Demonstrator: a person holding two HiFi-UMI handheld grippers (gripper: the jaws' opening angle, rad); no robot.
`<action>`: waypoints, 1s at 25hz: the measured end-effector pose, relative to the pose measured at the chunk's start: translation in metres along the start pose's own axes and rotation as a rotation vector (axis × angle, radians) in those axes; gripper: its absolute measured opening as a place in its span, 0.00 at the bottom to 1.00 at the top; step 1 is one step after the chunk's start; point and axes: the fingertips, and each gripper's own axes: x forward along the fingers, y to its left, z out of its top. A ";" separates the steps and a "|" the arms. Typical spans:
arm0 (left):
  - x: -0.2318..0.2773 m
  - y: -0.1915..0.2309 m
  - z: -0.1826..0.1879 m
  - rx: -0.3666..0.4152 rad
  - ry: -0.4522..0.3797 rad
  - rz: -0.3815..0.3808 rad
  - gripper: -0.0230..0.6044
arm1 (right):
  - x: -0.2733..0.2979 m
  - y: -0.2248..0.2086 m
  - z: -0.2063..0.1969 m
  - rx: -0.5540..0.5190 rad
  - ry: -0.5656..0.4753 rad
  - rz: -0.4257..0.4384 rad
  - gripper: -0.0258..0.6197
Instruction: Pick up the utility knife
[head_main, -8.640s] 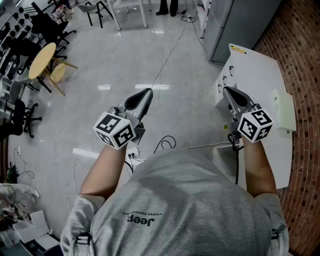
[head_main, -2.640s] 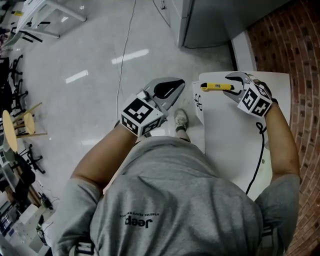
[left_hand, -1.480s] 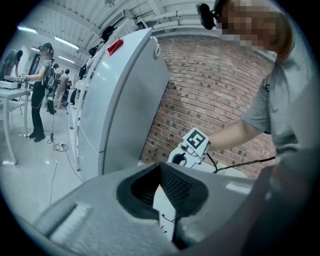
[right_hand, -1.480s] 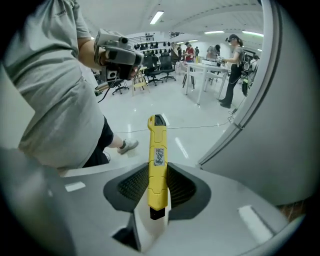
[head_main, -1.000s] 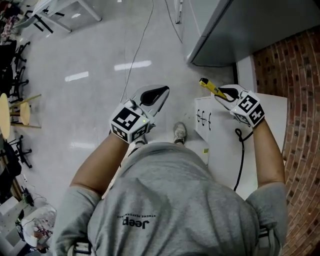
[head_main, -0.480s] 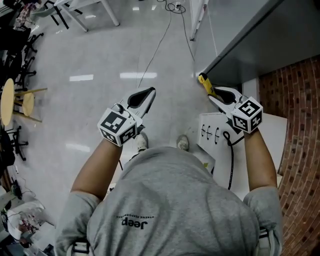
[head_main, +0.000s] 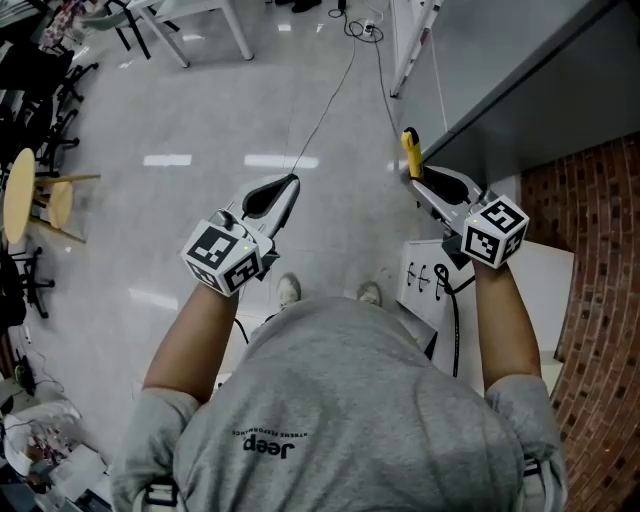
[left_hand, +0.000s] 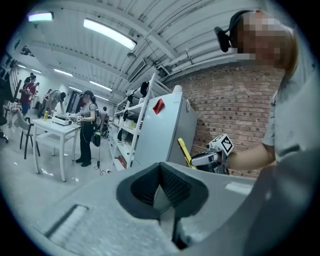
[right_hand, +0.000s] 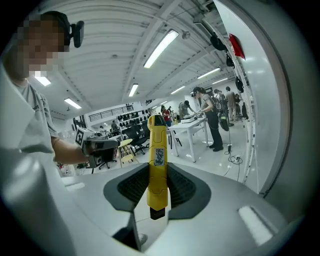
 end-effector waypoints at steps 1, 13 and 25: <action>-0.002 0.002 0.003 -0.005 -0.007 0.001 0.04 | 0.002 0.002 0.005 0.008 -0.018 0.004 0.23; -0.025 0.015 0.023 -0.016 -0.055 0.004 0.04 | 0.024 0.045 0.062 0.094 -0.186 0.121 0.23; -0.030 0.001 0.025 -0.011 -0.072 -0.012 0.04 | 0.022 0.059 0.069 0.113 -0.225 0.148 0.23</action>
